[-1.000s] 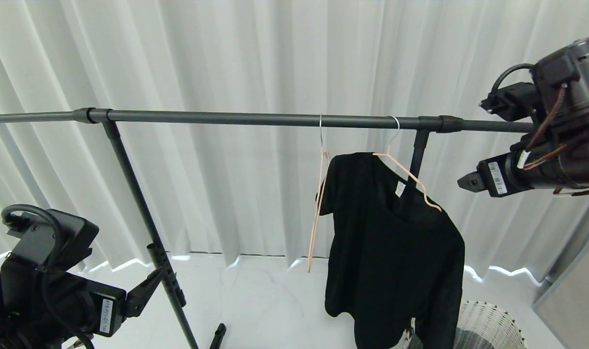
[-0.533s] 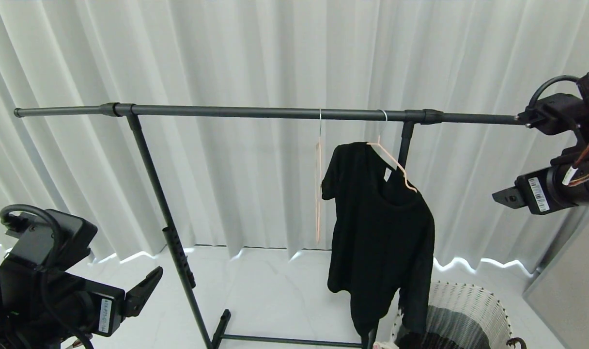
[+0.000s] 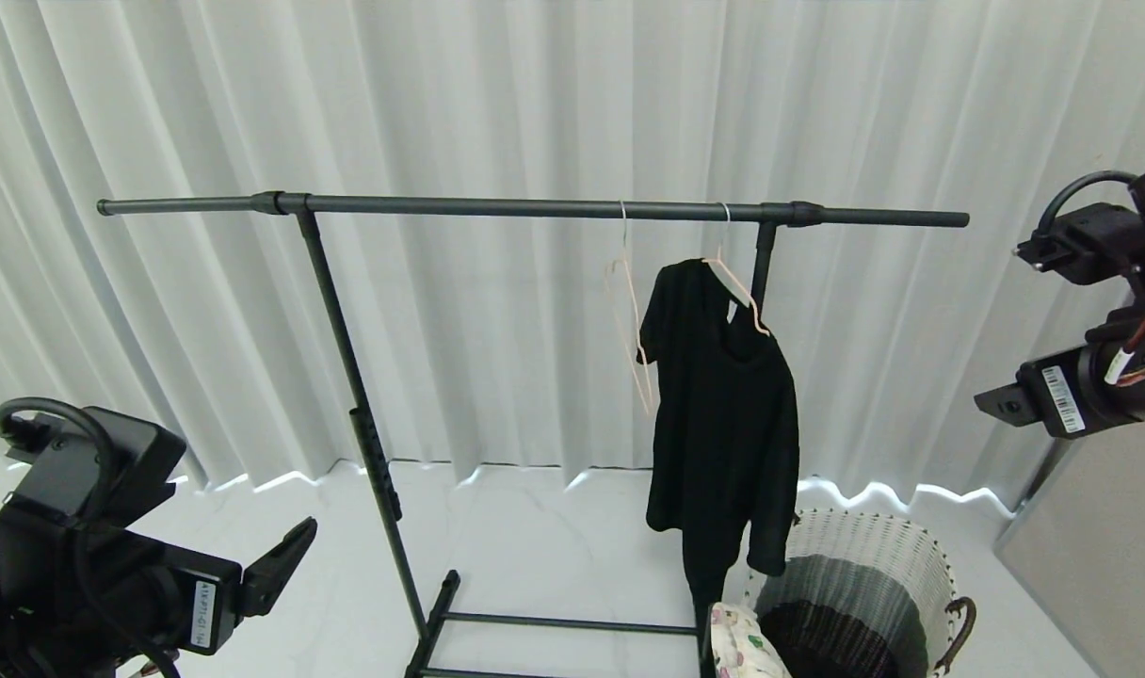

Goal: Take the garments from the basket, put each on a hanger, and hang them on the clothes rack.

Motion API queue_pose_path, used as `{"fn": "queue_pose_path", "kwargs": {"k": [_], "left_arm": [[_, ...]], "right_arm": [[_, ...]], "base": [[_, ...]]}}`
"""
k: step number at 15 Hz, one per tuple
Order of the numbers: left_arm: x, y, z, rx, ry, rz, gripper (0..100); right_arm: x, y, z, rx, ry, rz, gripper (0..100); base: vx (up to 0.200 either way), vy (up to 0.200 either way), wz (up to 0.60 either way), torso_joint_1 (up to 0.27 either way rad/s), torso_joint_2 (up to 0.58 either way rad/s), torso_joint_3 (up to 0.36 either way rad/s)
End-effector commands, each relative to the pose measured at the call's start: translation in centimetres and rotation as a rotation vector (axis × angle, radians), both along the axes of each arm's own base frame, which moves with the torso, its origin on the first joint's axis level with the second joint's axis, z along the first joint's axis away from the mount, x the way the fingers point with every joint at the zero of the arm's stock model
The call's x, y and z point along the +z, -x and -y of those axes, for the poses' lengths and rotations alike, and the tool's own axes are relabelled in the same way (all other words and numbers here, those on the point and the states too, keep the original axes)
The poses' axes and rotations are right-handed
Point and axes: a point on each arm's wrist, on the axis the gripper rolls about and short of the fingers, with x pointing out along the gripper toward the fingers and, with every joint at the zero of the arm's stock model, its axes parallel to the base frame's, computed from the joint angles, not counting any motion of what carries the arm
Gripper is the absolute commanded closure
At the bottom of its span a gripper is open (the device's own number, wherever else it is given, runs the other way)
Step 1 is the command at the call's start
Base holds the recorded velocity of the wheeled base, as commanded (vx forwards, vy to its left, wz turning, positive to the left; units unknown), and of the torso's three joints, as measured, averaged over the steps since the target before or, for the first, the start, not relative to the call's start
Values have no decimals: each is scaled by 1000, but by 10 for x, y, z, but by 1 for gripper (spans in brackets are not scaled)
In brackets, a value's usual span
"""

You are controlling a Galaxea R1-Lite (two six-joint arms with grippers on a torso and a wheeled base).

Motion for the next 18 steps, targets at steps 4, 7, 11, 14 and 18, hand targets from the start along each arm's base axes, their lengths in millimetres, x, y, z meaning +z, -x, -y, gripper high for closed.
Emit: {"fn": "queue_pose_path", "kwargs": {"k": [4, 7, 11, 14, 18], "left_arm": [[-1, 0, 0, 0, -1, -2, 0], [-1, 0, -1, 7, -1, -2, 0], [0, -1, -4, 30, 0, -1, 0], [0, -2, -4, 30, -1, -2, 0], [-1, -2, -4, 30, -1, -4, 0]], "right_arm": [[-8, 13, 8, -5, 10, -19, 0], [-9, 15, 9, -5, 10, -19, 0], [-10, 14, 8, -5, 12, -24, 0], [-10, 14, 8, -1, 15, -27, 0], [-20, 21, 10, 2, 24, -46, 0]], "base": [[0, 0, 0, -43, 118, 61], [0, 0, 0, -204, 450, 250], [0, 0, 0, -216, 497, 282], [0, 0, 0, -203, 497, 292], [0, 0, 0, -185, 476, 289]]}}
